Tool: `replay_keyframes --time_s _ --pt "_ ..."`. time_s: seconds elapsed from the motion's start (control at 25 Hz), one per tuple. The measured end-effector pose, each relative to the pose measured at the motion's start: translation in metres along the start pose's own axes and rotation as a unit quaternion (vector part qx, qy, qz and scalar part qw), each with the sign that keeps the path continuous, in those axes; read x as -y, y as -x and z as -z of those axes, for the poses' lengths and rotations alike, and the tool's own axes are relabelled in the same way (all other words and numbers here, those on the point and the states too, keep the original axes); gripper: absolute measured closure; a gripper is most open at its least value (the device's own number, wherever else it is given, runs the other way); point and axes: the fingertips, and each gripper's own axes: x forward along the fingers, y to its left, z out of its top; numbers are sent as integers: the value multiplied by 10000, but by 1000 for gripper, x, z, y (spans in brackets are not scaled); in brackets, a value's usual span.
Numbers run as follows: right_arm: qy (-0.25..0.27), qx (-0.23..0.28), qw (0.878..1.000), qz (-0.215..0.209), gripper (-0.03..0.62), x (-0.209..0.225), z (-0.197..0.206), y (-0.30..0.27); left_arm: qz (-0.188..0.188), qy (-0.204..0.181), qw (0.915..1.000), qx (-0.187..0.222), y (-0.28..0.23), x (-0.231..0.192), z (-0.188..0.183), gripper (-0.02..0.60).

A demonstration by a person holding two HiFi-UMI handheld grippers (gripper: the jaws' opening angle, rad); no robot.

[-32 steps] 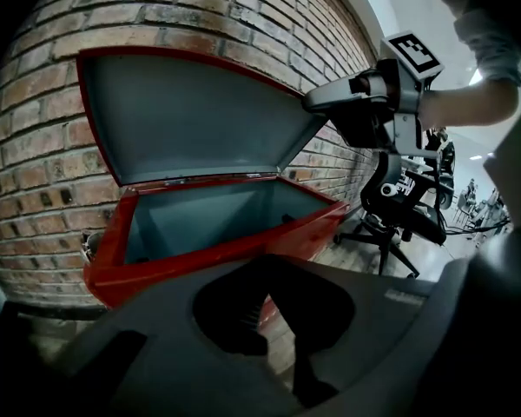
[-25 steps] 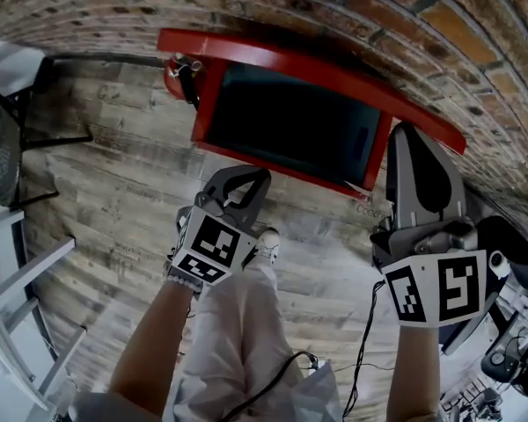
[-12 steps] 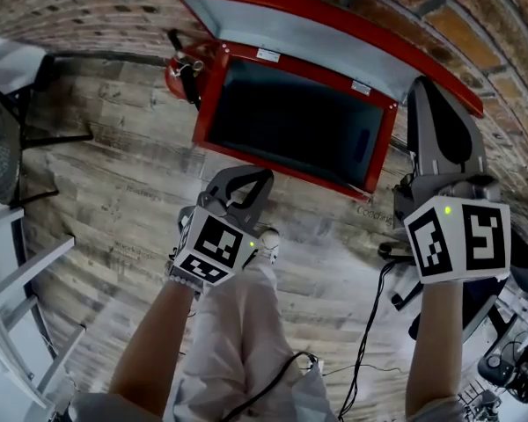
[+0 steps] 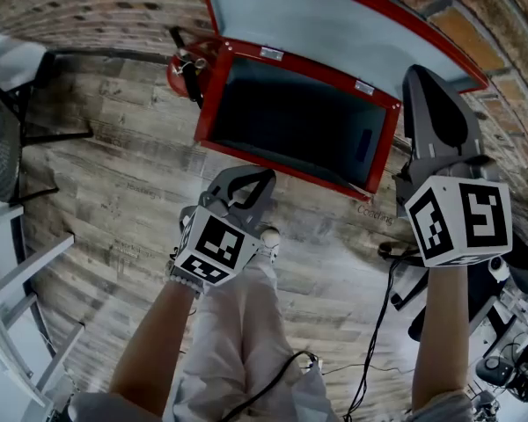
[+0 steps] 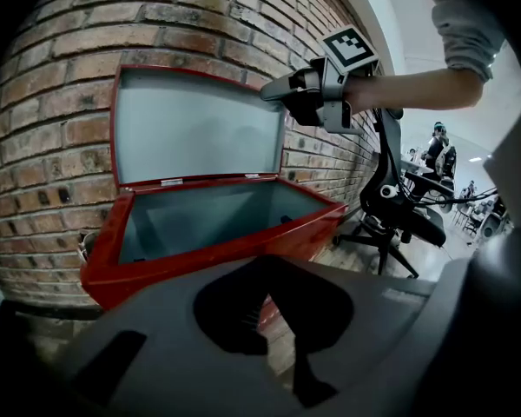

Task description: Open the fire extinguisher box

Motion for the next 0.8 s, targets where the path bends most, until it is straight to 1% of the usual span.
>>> replay_keyframes --time_s 0.2,0.4,0.6,0.72,0.8 --pt "-96 -255 9975 -655 588 -31 18 1 27 -20 10000 -8 1 2 1 581" --pt "-260 -689 9888 -1298 585 -65 46 4 50 3 10000 -7 4 4 4 581" --pt "-294 -1243 9748 -1831 582 -96 83 9 60 -5 10000 -29 5 6 9 581" --pt "-393 -1556 9630 -2163 530 -116 103 14 53 20 10000 -24 9 7 10 581" --pt "-469 -1797 9506 -2488 499 -133 115 20 62 21 10000 -21 12 7 11 581"
